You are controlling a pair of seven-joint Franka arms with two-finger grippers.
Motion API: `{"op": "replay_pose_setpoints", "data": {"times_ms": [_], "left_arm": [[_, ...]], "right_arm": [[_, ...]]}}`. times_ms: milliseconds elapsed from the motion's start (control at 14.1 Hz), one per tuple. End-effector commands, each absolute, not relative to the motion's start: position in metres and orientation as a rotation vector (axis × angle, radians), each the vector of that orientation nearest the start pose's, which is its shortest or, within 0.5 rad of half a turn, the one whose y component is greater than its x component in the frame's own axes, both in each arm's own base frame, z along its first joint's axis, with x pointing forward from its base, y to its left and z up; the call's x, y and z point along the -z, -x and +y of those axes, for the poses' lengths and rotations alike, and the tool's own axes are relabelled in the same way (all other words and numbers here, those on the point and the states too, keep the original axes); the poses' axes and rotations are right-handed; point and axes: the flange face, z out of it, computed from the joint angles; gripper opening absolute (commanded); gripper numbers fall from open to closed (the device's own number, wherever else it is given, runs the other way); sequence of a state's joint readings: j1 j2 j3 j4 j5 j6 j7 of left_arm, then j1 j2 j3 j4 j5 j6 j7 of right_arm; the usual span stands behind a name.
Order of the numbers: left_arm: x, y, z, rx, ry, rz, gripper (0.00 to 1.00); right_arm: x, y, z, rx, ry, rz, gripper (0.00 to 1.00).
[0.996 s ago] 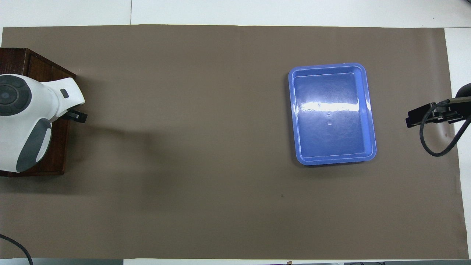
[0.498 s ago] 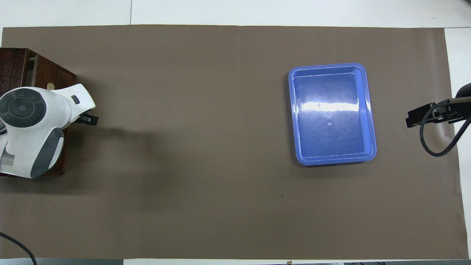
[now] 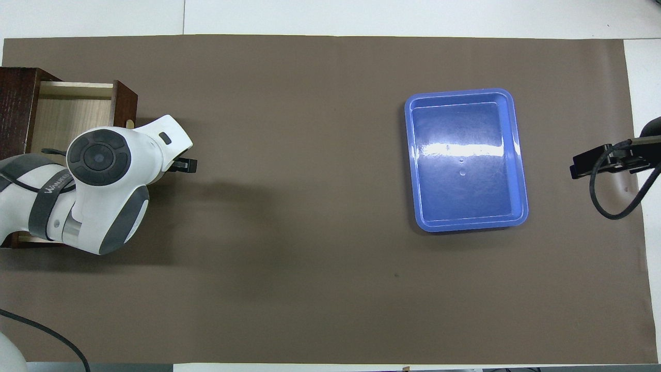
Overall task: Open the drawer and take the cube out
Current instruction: 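Pull the drawer open toward the robot with the left gripper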
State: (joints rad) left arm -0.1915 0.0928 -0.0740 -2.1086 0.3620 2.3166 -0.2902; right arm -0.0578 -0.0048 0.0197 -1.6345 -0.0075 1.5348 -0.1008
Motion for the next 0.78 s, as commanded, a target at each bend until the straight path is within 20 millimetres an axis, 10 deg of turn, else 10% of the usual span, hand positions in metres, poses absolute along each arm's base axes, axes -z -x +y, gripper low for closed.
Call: {"op": "replay_pose_setpoints", "data": {"times_ms": [0,213,498,712], "left_arm": [[-0.385,-0.551,-0.158,0.247,2.905,0.273,1.0],[-0.397,-0.557,-0.155,0.206,2.902,0.234,1.0],[-0.482,-0.603,-0.159,0.045,2.942,-0.022,1.0],[-0.532,-0.599,-0.097,0.026,2.96,-0.325,1.0]], "right_arm": [[-0.597,-0.542,-0.024,-0.148,3.153,-0.133,1.0],[-0.596,-0.542,-0.024,-0.15,3.153,-0.131,1.0],[-0.596,-0.541,-0.023,-0.15,3.153,-0.133,1.0],[-0.596,-0.541,-0.025,-0.15,3.153,-0.129,1.0]]}}
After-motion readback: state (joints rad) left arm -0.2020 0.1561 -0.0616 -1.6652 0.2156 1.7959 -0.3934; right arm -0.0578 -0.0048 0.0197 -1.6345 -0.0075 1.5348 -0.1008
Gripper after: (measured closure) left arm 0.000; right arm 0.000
